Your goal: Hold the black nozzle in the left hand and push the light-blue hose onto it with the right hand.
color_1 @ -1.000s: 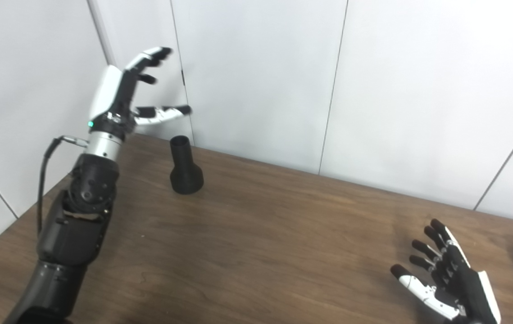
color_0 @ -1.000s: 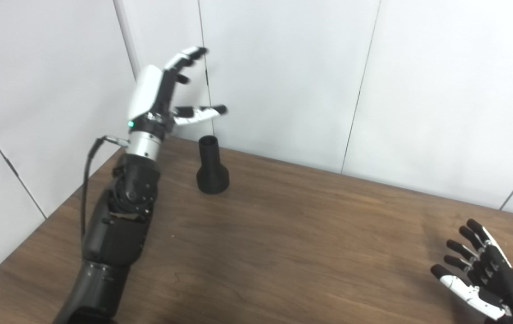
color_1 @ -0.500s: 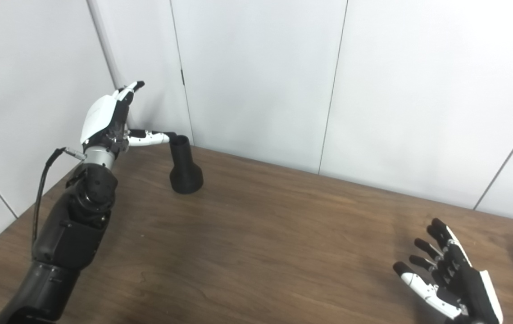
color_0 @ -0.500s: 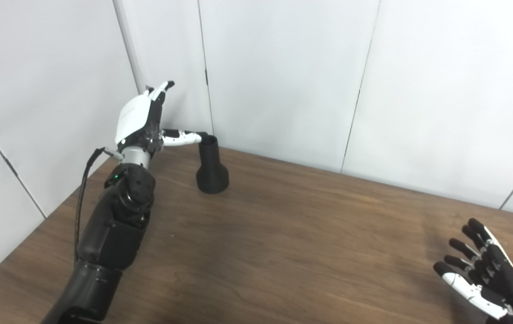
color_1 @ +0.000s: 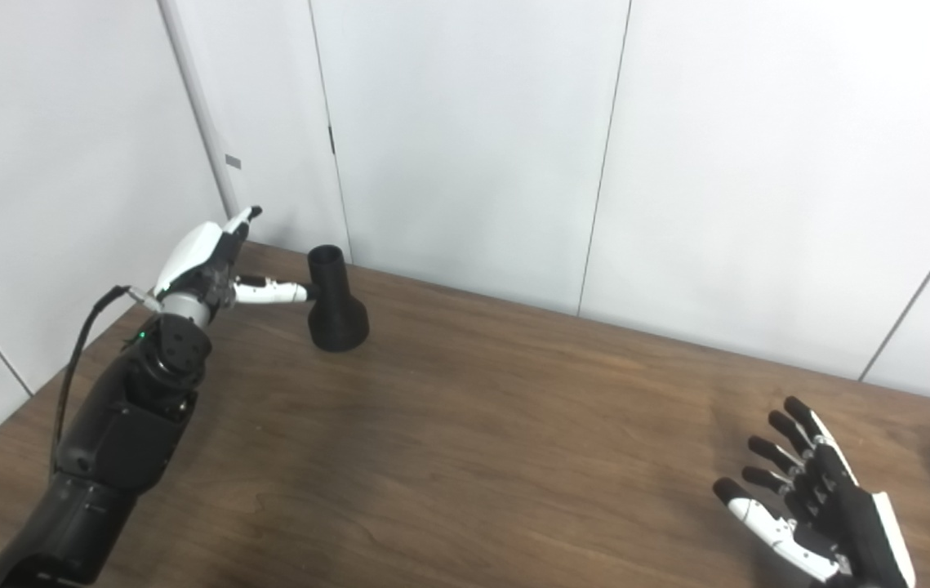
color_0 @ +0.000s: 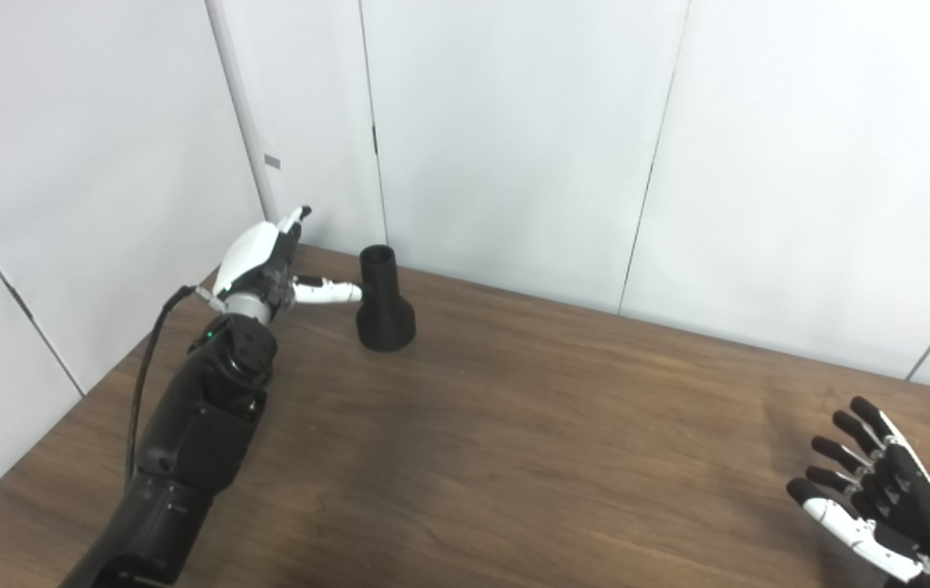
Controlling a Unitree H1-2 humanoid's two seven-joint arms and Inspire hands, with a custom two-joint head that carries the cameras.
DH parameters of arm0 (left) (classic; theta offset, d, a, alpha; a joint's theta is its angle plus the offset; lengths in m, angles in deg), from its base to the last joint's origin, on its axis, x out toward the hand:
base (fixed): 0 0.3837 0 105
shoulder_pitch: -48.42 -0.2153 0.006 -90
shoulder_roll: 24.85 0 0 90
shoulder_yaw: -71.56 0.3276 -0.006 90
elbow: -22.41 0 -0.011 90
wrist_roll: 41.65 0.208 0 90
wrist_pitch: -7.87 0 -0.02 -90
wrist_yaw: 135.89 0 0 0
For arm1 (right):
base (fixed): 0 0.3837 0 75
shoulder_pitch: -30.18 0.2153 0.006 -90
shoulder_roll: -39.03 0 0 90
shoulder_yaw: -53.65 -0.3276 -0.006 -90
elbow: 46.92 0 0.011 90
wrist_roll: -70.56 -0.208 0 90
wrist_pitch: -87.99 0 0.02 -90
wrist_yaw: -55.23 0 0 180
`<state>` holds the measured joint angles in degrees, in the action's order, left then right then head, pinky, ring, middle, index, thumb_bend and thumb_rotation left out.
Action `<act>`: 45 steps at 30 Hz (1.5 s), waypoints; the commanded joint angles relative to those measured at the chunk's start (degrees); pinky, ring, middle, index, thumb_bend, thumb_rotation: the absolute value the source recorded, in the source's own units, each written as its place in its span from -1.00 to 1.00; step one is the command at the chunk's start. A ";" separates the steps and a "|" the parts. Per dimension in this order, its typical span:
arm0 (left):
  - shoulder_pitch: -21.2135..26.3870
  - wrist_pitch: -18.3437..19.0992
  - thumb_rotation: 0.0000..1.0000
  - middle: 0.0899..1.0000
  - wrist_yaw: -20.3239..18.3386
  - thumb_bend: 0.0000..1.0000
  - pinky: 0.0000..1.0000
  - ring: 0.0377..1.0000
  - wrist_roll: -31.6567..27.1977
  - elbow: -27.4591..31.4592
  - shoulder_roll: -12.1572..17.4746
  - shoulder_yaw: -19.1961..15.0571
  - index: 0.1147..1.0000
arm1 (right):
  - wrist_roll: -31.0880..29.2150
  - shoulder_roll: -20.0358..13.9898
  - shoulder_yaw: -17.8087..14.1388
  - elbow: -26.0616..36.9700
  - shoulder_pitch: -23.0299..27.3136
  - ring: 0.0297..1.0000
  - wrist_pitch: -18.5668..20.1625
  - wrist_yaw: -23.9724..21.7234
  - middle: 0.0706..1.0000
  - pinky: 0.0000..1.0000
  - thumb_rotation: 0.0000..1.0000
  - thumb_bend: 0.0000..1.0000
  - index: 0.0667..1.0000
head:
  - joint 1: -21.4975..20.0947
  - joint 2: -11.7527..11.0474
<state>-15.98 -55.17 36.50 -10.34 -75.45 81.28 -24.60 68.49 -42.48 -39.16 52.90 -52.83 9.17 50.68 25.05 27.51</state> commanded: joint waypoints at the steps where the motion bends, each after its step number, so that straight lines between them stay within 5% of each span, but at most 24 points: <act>1: 1.55 -0.07 -0.18 1.00 0.37 1.00 1.00 1.00 0.42 0.03 0.97 0.17 1.00 | -0.65 -0.71 -0.41 2.62 1.37 0.60 -1.09 -0.19 0.76 0.39 -1.00 -0.05 0.81 | -0.05 0.12; 13: 0.56 -0.70 -0.14 0.98 0.01 1.00 1.00 1.00 0.01 -3.52 1.00 4.76 0.89 | -3.02 -0.56 -0.79 2.85 1.14 0.68 -1.37 -0.89 0.85 0.57 -1.00 -0.10 0.93 | -0.35 0.93; 27: 1.33 -6.52 -0.27 0.93 6.11 1.00 1.00 1.00 -0.39 -11.65 -1.53 9.11 0.75 | -1.47 -0.62 -0.12 3.26 0.91 0.72 -0.44 -0.34 0.88 0.68 -1.00 -0.10 0.95 | -1.31 1.68; 45: 2.89 -7.64 -0.30 0.90 9.68 1.00 1.00 1.00 -1.09 -16.24 -4.13 10.95 0.72 | -0.67 -1.12 -0.09 3.05 0.53 0.68 -1.30 -0.86 0.84 0.53 -1.00 -0.03 0.88 | -2.07 2.72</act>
<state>-14.67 -62.15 46.45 -10.48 -91.22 77.40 -14.07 67.60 -42.73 -39.19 54.18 -53.26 9.64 49.99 23.03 30.15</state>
